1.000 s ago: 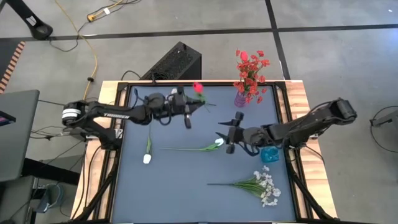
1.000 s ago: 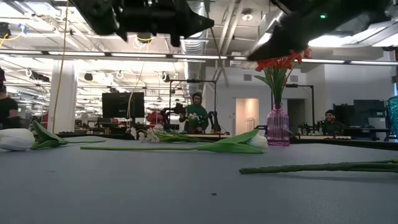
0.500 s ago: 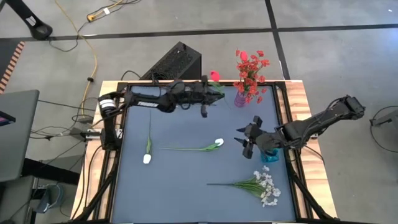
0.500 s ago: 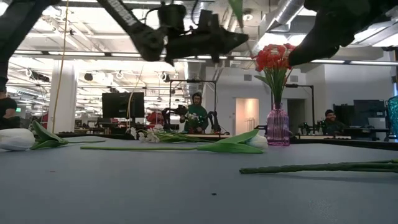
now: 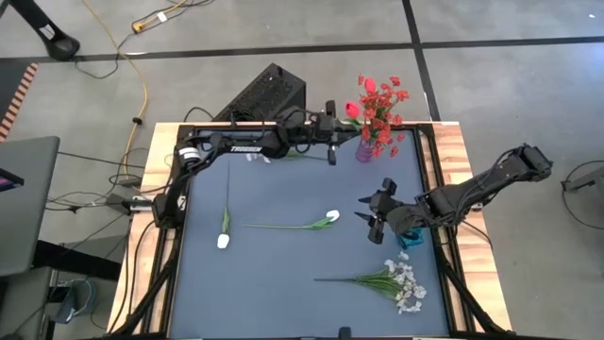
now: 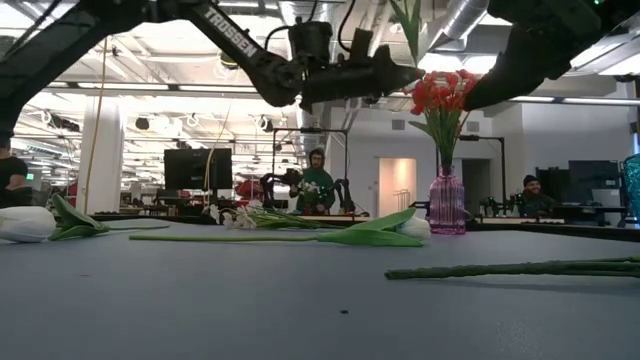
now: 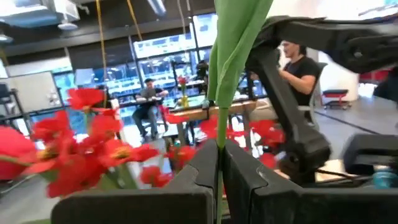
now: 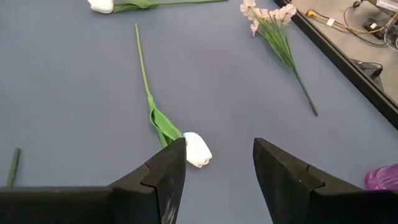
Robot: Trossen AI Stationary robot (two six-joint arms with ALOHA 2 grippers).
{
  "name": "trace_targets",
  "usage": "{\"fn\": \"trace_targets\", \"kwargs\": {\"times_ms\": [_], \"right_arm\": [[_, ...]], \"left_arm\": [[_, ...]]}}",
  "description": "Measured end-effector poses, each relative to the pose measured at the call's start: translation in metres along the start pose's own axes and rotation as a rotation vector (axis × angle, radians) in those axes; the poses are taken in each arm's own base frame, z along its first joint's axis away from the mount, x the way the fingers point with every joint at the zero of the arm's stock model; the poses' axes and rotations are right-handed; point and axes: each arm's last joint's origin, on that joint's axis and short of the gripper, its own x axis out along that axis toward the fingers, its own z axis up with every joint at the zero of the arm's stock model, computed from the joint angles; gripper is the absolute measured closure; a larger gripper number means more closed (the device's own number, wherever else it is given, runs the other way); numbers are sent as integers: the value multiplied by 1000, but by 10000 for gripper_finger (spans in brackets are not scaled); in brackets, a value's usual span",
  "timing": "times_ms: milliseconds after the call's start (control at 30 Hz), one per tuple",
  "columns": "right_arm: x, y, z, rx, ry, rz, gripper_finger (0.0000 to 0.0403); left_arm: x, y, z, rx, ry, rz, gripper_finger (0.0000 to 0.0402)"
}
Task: Sort flowers into vase by color
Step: Put the red tulip into the purple vase
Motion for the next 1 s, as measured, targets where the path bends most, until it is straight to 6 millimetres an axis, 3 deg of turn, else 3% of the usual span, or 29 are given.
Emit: {"fn": "trace_targets", "kwargs": {"times_ms": [367,633,1000], "right_arm": [[0,-1,-2,-16,15,-6,191],[0,-4,-2,-76,3,-69,191],[9,-44,-5,-28,116,-294,191]], "left_arm": [[-5,26,-6,1,33,76,402],[-2,21,-5,25,29,65,402],[-1,18,-5,51,31,78,402]]}}
